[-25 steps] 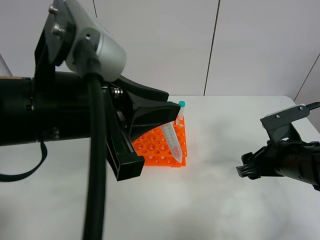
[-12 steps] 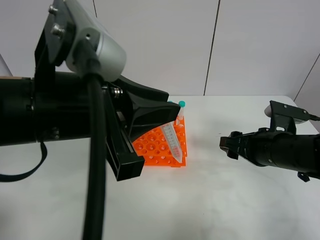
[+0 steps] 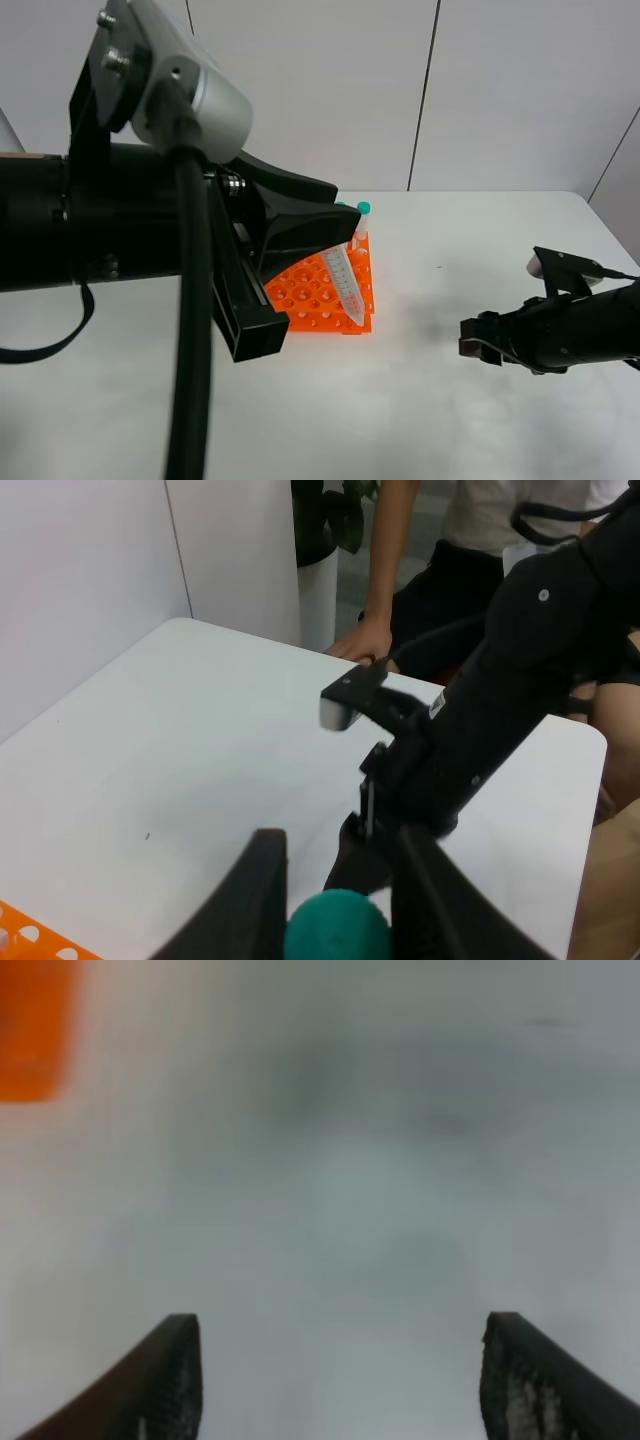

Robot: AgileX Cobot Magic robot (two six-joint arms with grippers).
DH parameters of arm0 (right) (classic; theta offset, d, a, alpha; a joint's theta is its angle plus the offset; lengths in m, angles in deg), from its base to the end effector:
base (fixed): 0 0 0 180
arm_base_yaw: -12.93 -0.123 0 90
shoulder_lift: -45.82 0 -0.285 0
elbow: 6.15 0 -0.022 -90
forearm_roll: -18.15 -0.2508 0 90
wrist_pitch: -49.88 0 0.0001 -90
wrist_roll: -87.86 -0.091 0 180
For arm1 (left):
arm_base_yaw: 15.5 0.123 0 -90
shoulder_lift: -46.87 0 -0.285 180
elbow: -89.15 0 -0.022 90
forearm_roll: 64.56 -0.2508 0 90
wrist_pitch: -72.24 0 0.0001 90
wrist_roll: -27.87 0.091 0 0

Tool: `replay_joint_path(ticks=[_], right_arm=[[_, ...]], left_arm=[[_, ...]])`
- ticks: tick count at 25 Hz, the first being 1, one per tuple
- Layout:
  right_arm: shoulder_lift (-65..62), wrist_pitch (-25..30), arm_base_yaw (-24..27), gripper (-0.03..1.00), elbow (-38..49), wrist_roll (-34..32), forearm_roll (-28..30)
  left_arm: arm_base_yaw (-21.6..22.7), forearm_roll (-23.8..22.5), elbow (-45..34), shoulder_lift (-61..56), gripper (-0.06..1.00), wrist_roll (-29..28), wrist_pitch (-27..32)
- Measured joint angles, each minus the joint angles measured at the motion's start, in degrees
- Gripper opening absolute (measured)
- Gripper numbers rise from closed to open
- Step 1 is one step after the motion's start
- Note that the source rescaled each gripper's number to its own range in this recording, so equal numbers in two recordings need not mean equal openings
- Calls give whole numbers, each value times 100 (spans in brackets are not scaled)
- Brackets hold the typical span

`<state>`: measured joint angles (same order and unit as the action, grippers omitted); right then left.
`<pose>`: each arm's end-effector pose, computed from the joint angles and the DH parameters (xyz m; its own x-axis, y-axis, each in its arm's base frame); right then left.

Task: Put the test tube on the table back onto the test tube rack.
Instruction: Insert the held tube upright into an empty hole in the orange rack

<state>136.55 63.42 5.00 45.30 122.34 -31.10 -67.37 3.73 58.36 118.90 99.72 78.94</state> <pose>0.2137 0.0461 0.1449 -0.8948 0.1152 -0.4313 -0.0048 0.9636 0.2673 0.1458 -0.2018 0.3360 -0.1081 0.2415 -0.9644 0.8553 0.5171 0.0336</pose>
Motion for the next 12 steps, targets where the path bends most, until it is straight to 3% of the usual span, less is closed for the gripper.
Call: replay_joint_path(ticks=[3,6,9,12], right_arm=[[-109,-67,266,64,0,-1603,1787],[-221,24,425,64,-14,-2906,3096],[-246,576,459,64,-273,-3923,4222],[-246,1411,459,64,-734,-4355,4925]], left_arm=[[0,0,0,0,1,0,0],[0,0,0,0,1,0,0],[0,0,0,0,1,0,5],[0,0,0,0,1,0,5]])
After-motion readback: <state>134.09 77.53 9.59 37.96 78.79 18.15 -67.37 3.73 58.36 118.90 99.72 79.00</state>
